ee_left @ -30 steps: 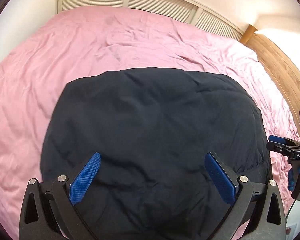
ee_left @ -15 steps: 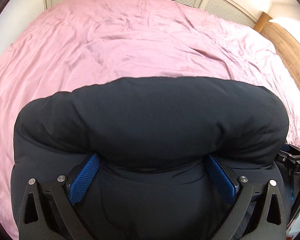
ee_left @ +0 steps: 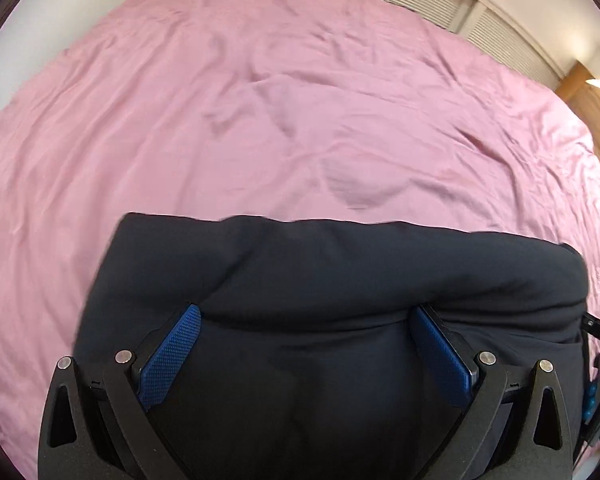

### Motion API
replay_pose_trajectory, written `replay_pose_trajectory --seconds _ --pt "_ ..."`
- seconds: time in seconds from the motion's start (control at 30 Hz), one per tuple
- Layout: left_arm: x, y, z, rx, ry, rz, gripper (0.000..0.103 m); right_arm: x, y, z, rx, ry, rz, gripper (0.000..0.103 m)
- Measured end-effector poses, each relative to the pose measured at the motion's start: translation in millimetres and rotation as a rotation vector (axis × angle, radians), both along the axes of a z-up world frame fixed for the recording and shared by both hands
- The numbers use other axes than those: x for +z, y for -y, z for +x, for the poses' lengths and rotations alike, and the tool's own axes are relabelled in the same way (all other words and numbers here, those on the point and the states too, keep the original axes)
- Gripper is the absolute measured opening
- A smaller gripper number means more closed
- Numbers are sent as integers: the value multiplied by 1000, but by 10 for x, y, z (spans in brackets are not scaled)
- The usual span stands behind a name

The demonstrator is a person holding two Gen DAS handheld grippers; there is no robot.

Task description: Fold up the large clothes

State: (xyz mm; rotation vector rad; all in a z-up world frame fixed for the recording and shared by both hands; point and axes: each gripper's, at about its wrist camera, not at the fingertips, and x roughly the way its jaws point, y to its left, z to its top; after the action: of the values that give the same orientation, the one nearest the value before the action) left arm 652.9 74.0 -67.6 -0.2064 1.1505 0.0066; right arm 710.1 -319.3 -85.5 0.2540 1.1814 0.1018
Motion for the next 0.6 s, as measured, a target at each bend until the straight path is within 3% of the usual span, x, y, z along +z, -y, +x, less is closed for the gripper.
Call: replay_pose_trajectory --seconds 0.13,0.27,0.43,0.5,0.6 --pt "59 -493 -148 120 -21 48 102 21 283 -62 -77 -36 -83 103" --pt "248 -728 -481 146 24 47 102 187 429 -240 -81 -12 -139 103" --pt "435 -631 -1056 105 102 13 102 509 405 -696 -27 59 -117 103" --pt "379 -519 -1230 73 92 10 102 571 354 -914 4 73 -85 103" --pt "241 -399 -1453 58 47 70 102 483 311 -1201 34 36 -83 103"
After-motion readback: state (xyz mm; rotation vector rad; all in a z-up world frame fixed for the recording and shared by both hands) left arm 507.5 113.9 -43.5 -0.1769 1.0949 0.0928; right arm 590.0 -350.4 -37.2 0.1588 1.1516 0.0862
